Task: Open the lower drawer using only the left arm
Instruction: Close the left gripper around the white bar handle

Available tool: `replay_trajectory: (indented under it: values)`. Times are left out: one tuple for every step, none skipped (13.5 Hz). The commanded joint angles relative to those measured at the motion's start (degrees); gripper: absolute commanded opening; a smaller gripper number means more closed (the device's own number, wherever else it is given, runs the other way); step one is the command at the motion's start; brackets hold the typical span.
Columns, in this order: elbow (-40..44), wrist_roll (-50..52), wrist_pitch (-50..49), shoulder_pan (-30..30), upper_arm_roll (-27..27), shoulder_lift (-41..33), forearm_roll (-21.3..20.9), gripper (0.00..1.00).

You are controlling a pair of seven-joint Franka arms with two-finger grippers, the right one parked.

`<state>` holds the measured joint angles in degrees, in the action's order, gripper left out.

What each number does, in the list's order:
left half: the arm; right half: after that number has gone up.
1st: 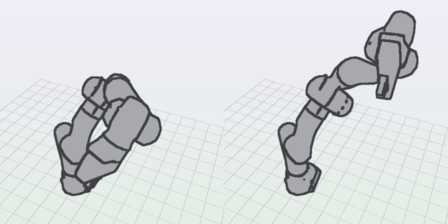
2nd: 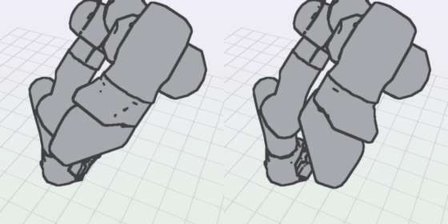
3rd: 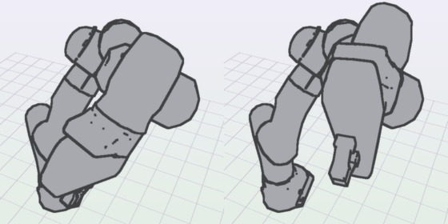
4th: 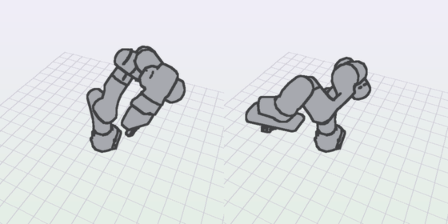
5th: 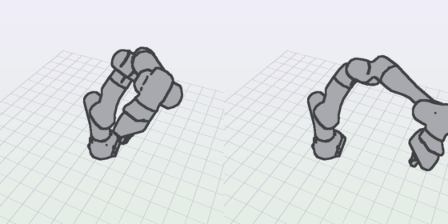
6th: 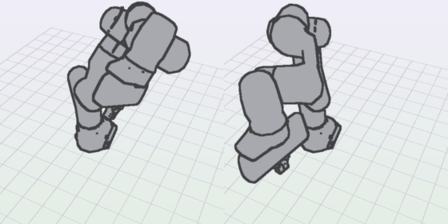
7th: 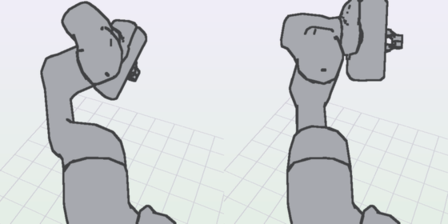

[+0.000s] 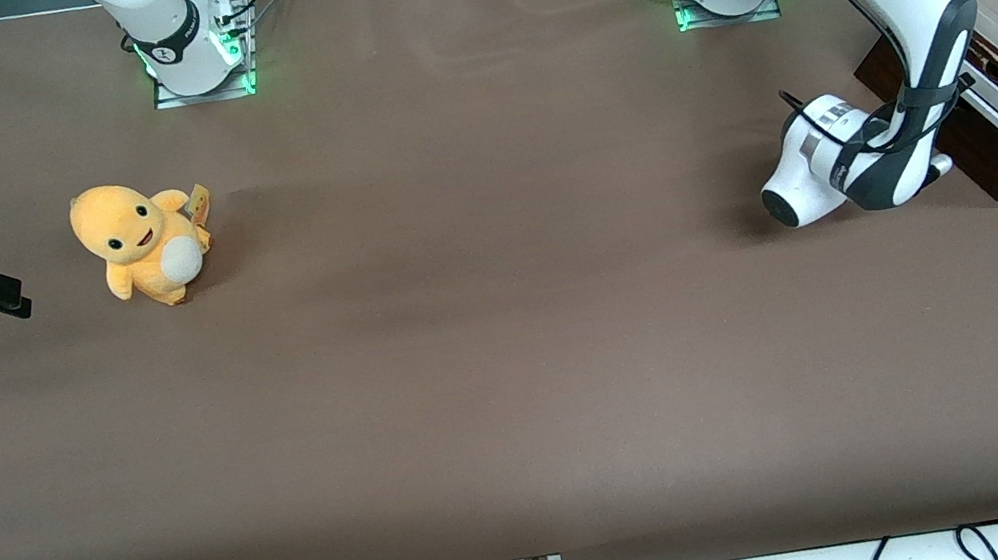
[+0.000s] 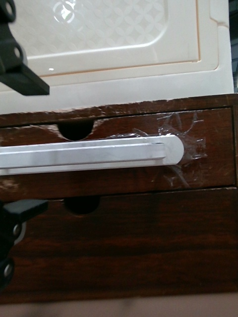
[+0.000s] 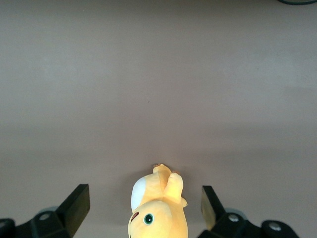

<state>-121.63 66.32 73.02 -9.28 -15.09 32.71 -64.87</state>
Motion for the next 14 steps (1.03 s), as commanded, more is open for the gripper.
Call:
replay_trajectory:
  values:
    - [-1.8,0.8,0.8,-3.2,-0.7,-0.4,-4.3,0.73]
    - [-1.8,0.8,0.9,-3.5,-0.7,-0.2,-4.7,0.72]
    - [-1.8,0.8,0.9,-3.6,-0.7,-0.1,-4.8,0.70]
    - [-1.8,0.8,0.9,-3.7,-0.7,0.0,-4.8,0.66]
    - [-1.8,0.8,0.9,-3.7,-0.7,0.0,-4.8,0.55]
    - [-1.8,0.9,0.9,-3.7,-0.7,0.2,-4.8,0.43]
    - [-1.6,0.9,0.9,-3.6,-0.7,0.3,-4.8,0.36]
    - [-1.6,0.9,0.9,-3.6,-0.7,0.3,-4.8,0.30]
    - [-1.6,1.0,0.9,-3.6,-0.7,0.5,-4.8,0.30]
    - [-1.6,1.0,0.9,-3.6,-0.7,0.7,-4.7,0.23]
    - [-1.5,1.1,0.9,-3.6,-0.7,1.0,-4.7,0.16]
    - [-1.3,1.1,0.9,-3.6,-0.7,1.5,-4.7,0.11]
    - [-1.2,1.1,0.9,-3.7,-0.7,1.6,-4.7,0.07]
    - [-1.3,1.1,0.9,-3.7,-0.7,1.6,-4.7,0.06]
